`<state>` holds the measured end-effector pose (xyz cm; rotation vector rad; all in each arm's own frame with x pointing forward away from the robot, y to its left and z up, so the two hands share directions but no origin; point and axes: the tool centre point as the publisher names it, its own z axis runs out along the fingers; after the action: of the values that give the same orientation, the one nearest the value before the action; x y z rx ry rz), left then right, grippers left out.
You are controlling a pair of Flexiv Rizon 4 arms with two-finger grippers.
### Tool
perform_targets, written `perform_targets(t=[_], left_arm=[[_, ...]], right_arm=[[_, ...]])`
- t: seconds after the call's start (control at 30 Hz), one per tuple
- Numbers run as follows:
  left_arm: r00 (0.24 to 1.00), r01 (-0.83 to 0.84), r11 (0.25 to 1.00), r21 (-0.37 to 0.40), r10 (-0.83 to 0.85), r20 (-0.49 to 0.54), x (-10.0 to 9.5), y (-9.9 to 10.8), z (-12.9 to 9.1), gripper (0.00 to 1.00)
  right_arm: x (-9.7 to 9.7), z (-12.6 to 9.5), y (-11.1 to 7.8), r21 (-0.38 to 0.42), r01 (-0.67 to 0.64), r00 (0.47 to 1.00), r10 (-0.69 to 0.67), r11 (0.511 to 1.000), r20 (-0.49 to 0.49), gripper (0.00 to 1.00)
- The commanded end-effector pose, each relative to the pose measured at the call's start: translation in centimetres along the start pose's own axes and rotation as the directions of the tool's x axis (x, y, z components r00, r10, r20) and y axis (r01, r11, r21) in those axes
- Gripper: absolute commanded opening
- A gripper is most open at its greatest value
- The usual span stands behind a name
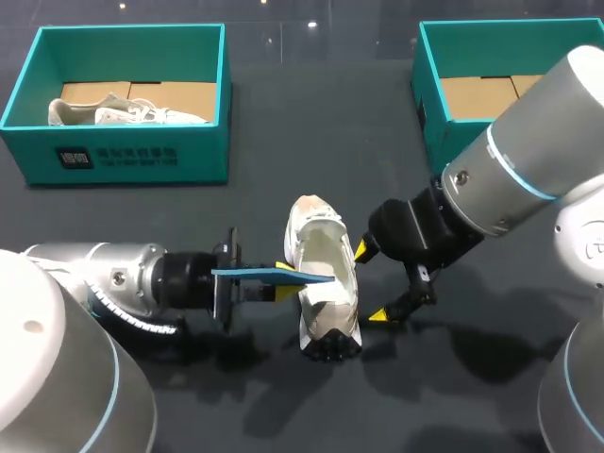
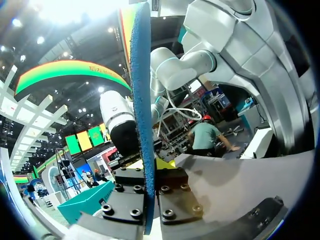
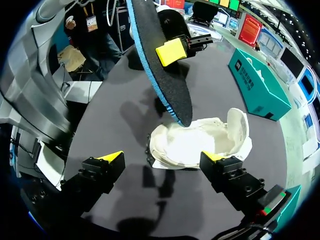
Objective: Take the shoe out of the shoebox, open the shoe tongue, remove and reinsert the insole, then place the shoe into the shoebox
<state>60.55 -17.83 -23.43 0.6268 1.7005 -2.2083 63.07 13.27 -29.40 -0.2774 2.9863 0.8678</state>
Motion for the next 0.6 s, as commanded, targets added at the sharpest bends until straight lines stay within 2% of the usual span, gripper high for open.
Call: perform_targets(t=[0.03,0.3,0.47,0.6], left_arm=[[1.0,-0.01,1.0,0.008,0.01,0.005,0.2,0.4,0.1,0.0],[1.0,-0.009,1.0,0.016,0.009,0.001,0.5,0.9,0.0,0.0],[1.0,-0.003,1.0,0.018,0.003,-0.002,0.7,1.1,-0.1,0.0],[1.0,0.008,1.0,0.019,-0.007,-0.005,0.8,1.3,-0.2,0.0]], right_arm=[[-0.5,2.0,-0.6,-0.024,-0.001,1.0,0.001,1.0,-0.001,1.0],[-1.5,3.6,-1.5,-0.032,-0.029,1.0,0.029,0.999,0.005,1.0],[-1.8,4.1,-2.2,-0.033,-0.059,0.997,0.061,0.998,0.051,1.0],[-2.2,4.5,-2.8,-0.014,-0.073,0.997,0.073,0.997,0.035,1.0]])
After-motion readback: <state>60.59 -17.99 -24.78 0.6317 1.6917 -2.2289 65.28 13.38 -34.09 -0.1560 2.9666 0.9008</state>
